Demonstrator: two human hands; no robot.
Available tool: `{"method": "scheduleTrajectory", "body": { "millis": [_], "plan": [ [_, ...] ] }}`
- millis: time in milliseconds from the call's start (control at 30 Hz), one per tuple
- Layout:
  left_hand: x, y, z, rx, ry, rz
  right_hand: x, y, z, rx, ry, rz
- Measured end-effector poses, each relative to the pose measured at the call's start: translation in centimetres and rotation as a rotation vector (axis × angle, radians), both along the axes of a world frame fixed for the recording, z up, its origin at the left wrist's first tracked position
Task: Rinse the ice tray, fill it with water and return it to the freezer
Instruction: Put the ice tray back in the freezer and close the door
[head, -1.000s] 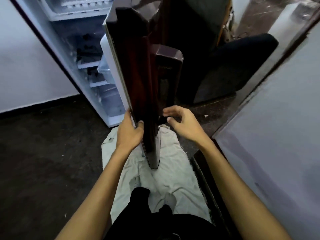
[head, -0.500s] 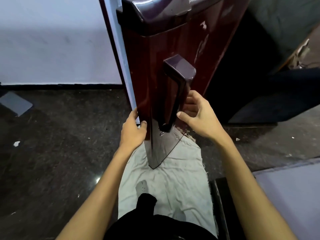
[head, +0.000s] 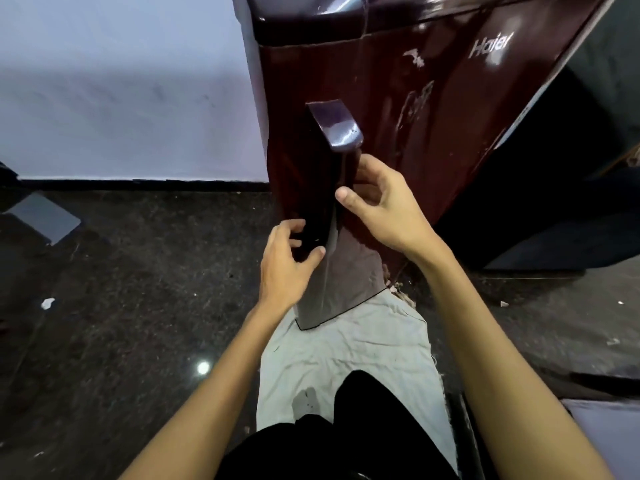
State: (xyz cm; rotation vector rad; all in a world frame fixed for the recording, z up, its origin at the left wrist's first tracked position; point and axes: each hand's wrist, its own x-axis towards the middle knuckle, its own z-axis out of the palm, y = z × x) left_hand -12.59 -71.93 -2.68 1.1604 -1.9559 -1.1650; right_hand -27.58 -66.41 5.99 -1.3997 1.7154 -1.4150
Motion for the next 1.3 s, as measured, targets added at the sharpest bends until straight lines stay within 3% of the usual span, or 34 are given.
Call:
{"method": "scheduleTrajectory", "body": {
  "millis": [133,267,633,1300],
  "plan": [
    [-1.0,-5.4,0.6,0.154,0.063,-0.137,-0.7,-4.6,-0.1,-0.016,0.01,0.041],
    [-2.5,-10.6,1.4,0.186,0.118,-0.216,-2.1,-8.8,0.1,-0.005,0.056,0.089],
    [-5.4,-20.2,1.5,0.208,0.079,-0.186,-5.5,-18.5,0.1,0.016,0.025,0.167],
    [-6.8,-24.6,1.0,0.256,0.139,-0.241,-8.5,-22.9,-0.9,0.029,-0.161,0.309]
  ]
}}
